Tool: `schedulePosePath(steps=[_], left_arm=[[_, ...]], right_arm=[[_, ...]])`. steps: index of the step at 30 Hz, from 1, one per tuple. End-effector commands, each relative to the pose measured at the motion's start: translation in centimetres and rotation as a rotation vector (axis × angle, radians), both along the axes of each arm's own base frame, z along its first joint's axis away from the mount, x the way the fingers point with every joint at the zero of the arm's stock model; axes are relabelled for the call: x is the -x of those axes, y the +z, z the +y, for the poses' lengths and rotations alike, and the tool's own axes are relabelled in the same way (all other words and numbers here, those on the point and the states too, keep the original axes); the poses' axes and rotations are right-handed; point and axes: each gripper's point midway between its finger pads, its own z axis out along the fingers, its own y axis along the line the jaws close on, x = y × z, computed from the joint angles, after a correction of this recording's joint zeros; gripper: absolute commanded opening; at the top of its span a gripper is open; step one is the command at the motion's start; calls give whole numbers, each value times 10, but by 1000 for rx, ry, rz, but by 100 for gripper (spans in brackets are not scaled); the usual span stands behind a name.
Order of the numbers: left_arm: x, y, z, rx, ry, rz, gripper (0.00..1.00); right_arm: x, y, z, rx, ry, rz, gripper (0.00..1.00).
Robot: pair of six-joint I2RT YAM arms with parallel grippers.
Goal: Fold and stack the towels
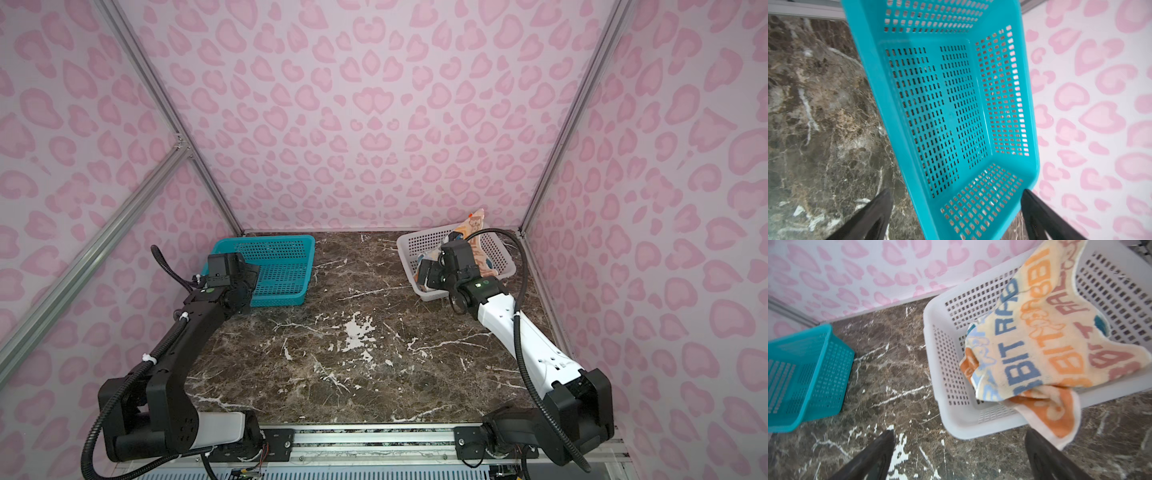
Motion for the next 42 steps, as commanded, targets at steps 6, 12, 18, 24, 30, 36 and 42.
schedulePosePath(steps=[6,12,18,24,30,36,42], left_arm=[[-20,62,-109,-198,-536,-148,97],[-15,71,-192,-298,-810,-188,97],[-4,43,-240,-341,-957,-146,97],[0,27,-266,-330,-1043,-143,97],[-4,16,-275,-324,-1073,-126,97],[-5,10,-279,-314,-1093,-110,97],[1,7,-275,-304,-1076,-105,97]], right_arm=[[-70,1,-13,-142,-143,32,100],[-140,-16,8,-228,-162,79,100],[-189,-54,25,-222,-155,167,100],[-225,-86,33,-210,-167,206,100],[-235,-120,40,-172,-177,263,100],[-227,-139,44,-118,-153,299,84],[-206,-143,45,-49,-96,357,66]])
